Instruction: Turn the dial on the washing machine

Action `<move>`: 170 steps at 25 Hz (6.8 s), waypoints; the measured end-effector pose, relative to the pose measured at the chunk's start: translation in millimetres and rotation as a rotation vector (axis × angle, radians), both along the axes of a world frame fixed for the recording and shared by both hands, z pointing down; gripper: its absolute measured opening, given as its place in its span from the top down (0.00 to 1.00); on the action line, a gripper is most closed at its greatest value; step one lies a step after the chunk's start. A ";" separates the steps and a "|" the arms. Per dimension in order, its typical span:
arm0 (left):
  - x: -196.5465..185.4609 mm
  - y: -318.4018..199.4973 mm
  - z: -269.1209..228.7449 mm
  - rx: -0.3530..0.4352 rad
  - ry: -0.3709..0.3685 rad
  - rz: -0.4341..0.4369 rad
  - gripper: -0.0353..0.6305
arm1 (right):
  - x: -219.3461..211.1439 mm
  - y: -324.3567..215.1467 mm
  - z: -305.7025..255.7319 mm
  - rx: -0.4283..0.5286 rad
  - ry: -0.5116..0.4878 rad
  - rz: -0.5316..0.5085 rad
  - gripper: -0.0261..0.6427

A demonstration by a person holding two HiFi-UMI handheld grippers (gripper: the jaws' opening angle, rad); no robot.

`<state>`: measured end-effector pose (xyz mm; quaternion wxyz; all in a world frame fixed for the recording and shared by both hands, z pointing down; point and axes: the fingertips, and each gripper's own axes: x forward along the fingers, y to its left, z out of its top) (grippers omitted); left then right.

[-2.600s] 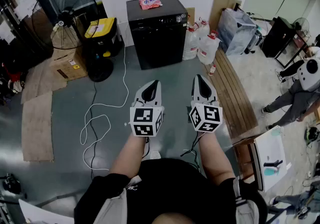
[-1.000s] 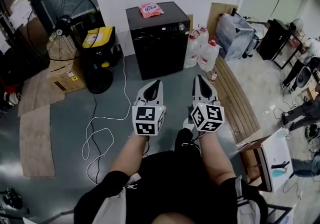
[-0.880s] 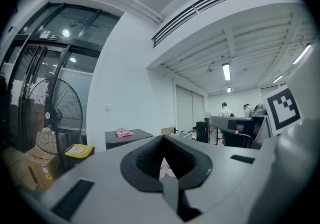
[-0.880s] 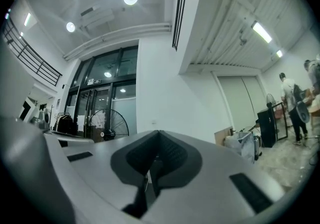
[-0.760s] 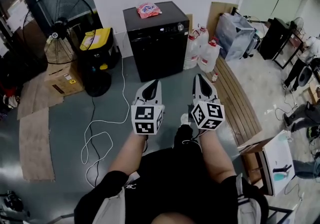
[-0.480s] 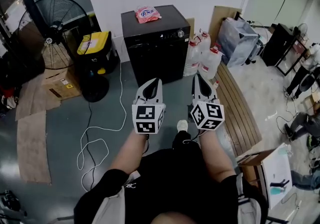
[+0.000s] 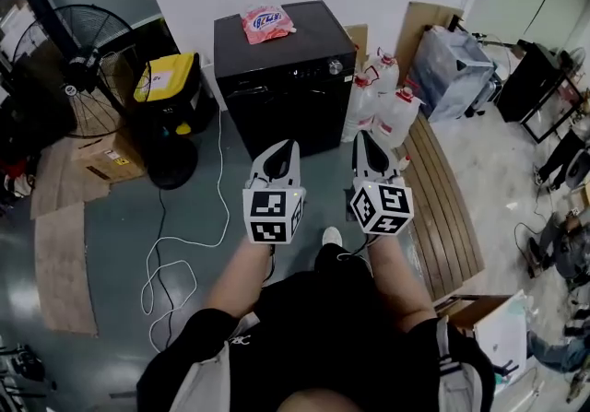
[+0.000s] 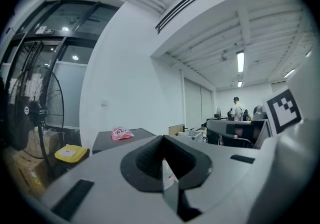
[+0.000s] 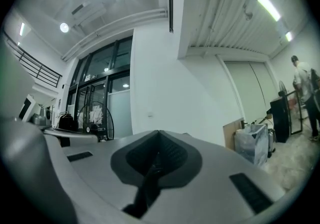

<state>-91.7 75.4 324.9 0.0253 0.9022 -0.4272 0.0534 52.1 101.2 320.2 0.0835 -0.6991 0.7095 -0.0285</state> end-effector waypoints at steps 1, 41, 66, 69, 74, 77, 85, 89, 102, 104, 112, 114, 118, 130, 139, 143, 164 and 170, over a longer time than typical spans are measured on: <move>6.5 -12.0 3.0 -0.012 -0.003 -0.003 0.93 | 6.7 -12.2 2.5 -0.010 -0.004 -0.002 0.96; 92.0 -302.4 88.3 -0.265 -0.090 -0.134 0.93 | 117.1 -379.6 171.2 -0.291 0.245 -0.121 0.70; 84.5 -320.3 204.3 -0.419 -0.133 -0.239 0.93 | 160.6 -492.0 315.1 -0.370 0.822 -0.165 0.57; 80.1 -322.3 208.1 -0.420 -0.142 -0.251 0.93 | 163.1 -496.5 317.1 -0.371 0.808 -0.149 0.57; 78.5 -325.8 209.4 -0.421 -0.150 -0.253 0.93 | 161.0 -502.9 320.9 -0.373 0.820 -0.160 0.57; 81.9 -326.2 208.4 -0.420 -0.155 -0.248 0.93 | 161.4 -502.9 321.1 -0.362 0.822 -0.167 0.58; 85.3 -327.6 209.2 -0.423 -0.161 -0.241 0.93 | 160.2 -504.0 321.9 -0.339 0.896 -0.194 0.58; 85.0 -328.5 210.1 -0.424 -0.162 -0.237 0.93 | 158.9 -505.4 323.5 -0.344 0.920 -0.200 0.58; 83.5 -323.4 209.2 -0.418 -0.166 -0.231 0.93 | 160.5 -506.6 323.9 -0.391 0.877 -0.183 0.57; 81.2 -322.7 210.0 -0.419 -0.167 -0.234 0.93 | 162.1 -506.8 323.7 -0.400 0.801 -0.189 0.57; 72.3 -321.0 213.8 -0.425 -0.167 -0.243 0.93 | 163.3 -509.2 321.3 -0.389 0.495 -0.238 0.57; 71.2 -320.7 214.3 -0.426 -0.168 -0.244 0.93 | 165.6 -509.5 320.7 -0.381 0.412 -0.244 0.58; 69.5 -321.0 213.3 -0.423 -0.168 -0.245 0.93 | 167.0 -509.5 318.4 -0.369 0.336 -0.247 0.58; 70.4 -322.8 213.9 -0.428 -0.175 -0.243 0.93 | 166.6 -509.8 318.1 -0.359 0.339 -0.247 0.58; 68.0 -323.9 211.7 -0.422 -0.176 -0.249 0.93 | 170.4 -510.2 319.8 -0.381 0.155 -0.256 0.58; 65.3 -322.6 210.5 -0.421 -0.178 -0.254 0.93 | 171.8 -510.3 319.9 -0.404 0.042 -0.259 0.58; 54.1 -311.8 207.7 -0.425 -0.190 -0.273 0.93 | 178.0 -509.2 320.2 -0.402 -0.365 -0.237 0.58; 59.1 -311.8 207.2 -0.425 -0.190 -0.272 0.93 | 182.4 -508.8 321.2 -0.399 -0.441 -0.242 0.58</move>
